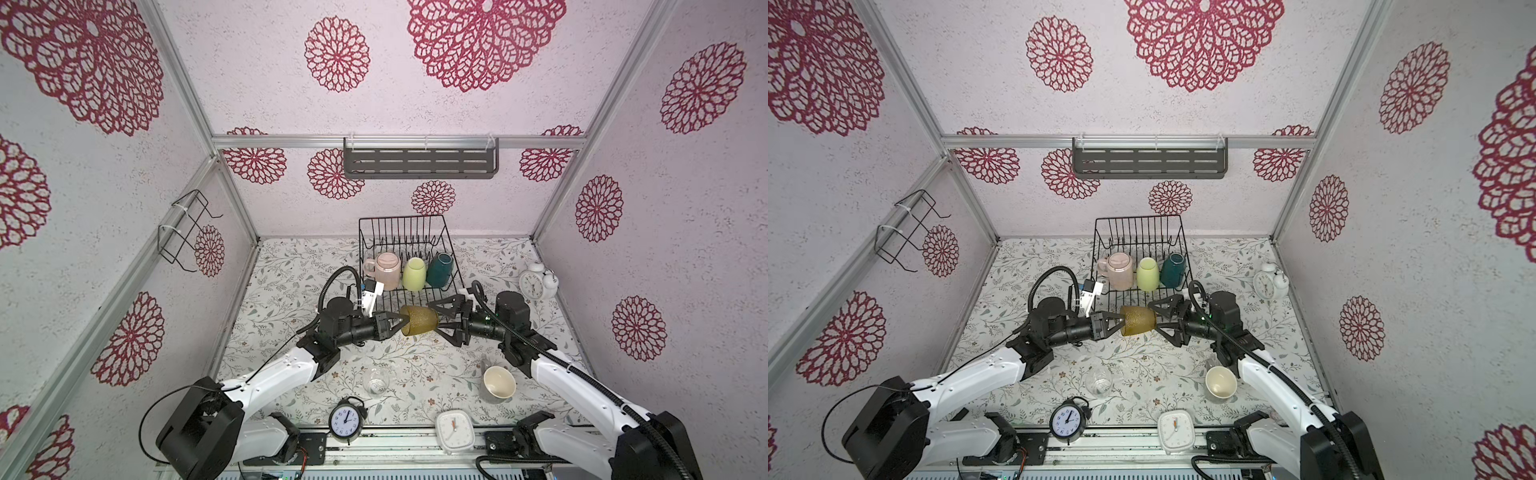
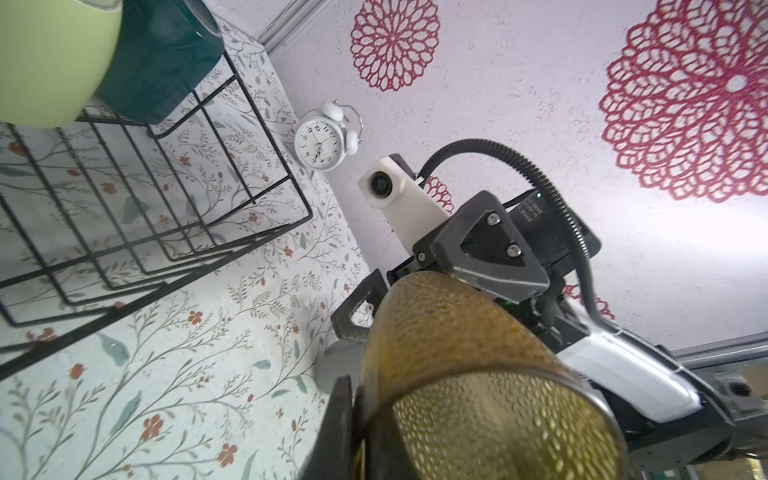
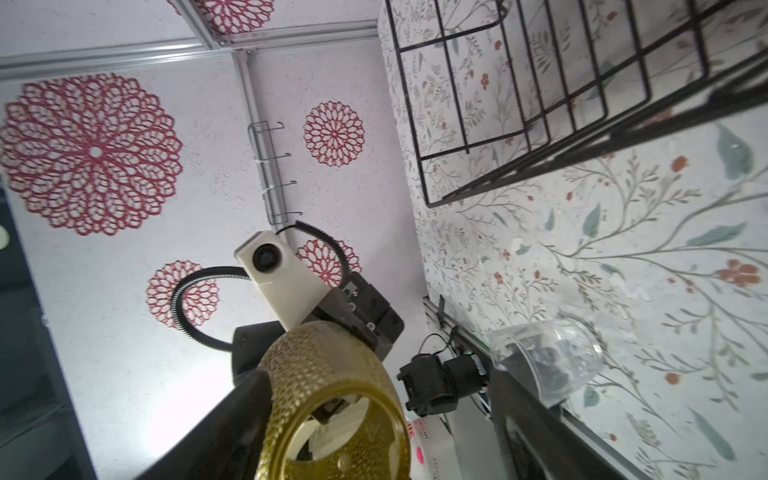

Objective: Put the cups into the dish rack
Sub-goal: 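Grasp the olive-yellow cup with the left gripper and lift it between grippers, then carry the olive-yellow cup toward the rack with the right gripper while the left withdraws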

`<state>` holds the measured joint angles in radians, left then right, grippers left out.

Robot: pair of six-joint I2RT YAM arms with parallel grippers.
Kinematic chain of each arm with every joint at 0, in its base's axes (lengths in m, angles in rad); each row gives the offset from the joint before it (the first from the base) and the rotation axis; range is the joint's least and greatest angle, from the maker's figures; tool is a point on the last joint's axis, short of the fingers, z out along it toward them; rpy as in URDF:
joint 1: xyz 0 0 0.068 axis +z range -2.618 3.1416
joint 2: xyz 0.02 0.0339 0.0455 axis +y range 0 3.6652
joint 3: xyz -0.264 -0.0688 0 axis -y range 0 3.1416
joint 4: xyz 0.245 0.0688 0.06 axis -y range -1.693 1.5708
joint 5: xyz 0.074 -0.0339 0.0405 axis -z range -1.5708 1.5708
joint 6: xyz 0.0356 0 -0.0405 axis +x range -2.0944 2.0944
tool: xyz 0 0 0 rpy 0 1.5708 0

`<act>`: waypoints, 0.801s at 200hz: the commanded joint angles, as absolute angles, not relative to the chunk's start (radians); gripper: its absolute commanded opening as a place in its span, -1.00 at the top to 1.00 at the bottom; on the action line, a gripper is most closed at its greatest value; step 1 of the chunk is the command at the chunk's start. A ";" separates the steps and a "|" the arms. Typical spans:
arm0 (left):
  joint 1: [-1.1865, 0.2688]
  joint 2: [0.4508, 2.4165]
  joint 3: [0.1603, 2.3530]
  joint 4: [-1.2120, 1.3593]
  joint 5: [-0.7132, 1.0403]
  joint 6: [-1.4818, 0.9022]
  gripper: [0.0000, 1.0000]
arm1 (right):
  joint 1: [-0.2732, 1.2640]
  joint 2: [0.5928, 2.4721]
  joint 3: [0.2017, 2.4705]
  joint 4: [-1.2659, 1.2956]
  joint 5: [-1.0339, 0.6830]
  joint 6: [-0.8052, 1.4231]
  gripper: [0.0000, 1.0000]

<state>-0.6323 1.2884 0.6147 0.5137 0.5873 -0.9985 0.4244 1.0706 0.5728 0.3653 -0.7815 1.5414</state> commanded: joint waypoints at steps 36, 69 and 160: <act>-0.611 1.379 0.587 0.813 0.645 -1.161 0.97 | 0.476 1.117 0.543 0.776 -0.763 1.807 -0.63; -0.609 1.384 0.591 0.748 0.625 -1.140 0.93 | 0.498 1.141 0.557 0.844 -0.789 1.831 -0.62; -0.606 1.352 0.601 0.646 0.638 -1.086 0.85 | 0.520 1.197 0.555 0.894 -0.804 1.802 -0.37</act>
